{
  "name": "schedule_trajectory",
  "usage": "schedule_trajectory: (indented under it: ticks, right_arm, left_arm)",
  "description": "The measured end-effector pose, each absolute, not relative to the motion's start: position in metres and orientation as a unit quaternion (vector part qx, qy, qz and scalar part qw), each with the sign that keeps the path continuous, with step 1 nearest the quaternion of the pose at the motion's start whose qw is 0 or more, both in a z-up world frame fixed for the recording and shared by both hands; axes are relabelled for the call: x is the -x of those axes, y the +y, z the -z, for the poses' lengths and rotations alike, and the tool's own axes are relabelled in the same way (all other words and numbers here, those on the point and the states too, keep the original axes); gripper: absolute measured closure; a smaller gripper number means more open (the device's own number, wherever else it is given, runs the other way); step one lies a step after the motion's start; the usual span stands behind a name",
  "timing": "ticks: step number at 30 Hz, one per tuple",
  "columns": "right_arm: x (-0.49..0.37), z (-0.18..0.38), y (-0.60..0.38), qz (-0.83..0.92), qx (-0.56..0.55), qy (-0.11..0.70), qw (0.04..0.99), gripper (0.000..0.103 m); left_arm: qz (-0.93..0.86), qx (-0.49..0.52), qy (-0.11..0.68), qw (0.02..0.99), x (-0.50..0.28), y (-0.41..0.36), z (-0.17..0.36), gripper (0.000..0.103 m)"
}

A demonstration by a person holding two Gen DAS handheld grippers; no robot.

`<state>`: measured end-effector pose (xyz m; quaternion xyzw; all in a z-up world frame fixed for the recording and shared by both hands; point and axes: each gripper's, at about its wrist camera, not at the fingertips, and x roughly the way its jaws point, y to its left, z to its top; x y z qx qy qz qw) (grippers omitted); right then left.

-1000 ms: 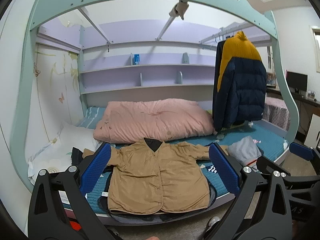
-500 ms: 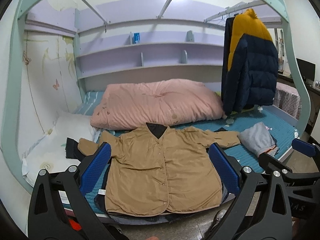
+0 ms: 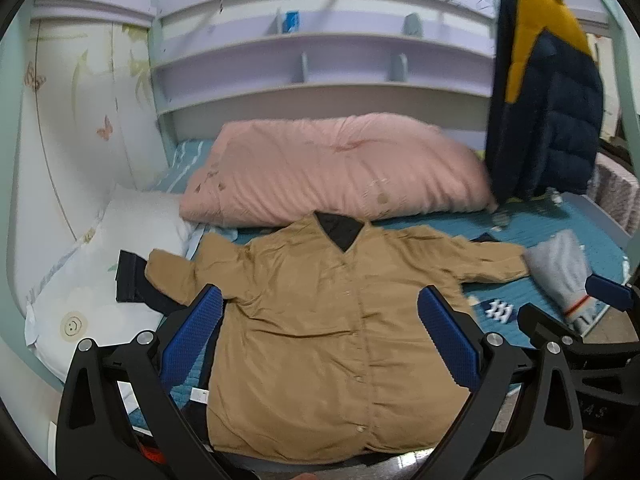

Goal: Fold large clothes
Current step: 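Move both tools down toward the tan jacket's sleeves and body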

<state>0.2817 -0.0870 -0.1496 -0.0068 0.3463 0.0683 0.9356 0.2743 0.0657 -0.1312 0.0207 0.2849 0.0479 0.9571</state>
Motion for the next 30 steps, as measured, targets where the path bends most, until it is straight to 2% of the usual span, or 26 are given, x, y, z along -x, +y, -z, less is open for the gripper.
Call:
schedule_trajectory:
  ticks: [9,15,26,27,28,29,30]
  right_arm:
    - [-0.38,0.186,-0.005,-0.142,0.07,0.385,0.909,0.008]
    - [-0.433,0.218,0.052,-0.189,0.095,0.404,0.89,0.008]
    - [-0.506,0.278,0.107,-0.228,0.028,0.423,0.876,0.009]
    - [-0.511,0.283,0.111,-0.234,0.018,0.426,0.874,0.02]
    - [-0.515,0.287,0.115,-0.24,0.01,0.428,0.871,0.036]
    - [-0.52,0.294,0.121,-0.247,0.002,0.434,0.866,0.042]
    - [-0.525,0.301,0.126,-0.25,0.001,0.444,0.86,0.053]
  left_arm:
    - [-0.119,-0.007,0.337,0.934,-0.338,0.15,0.18,0.005]
    - [-0.141,0.037,0.376,0.915,-0.372,0.221,0.218,0.005]
    - [-0.123,0.178,0.384,0.897,-0.437,0.367,0.276,0.005]
    - [-0.123,0.194,0.38,0.896,-0.445,0.385,0.28,0.005]
    - [-0.128,0.199,0.382,0.894,-0.449,0.393,0.283,0.005]
    - [-0.132,0.206,0.384,0.89,-0.454,0.405,0.286,0.005]
    - [-0.138,0.219,0.391,0.883,-0.46,0.419,0.291,0.006]
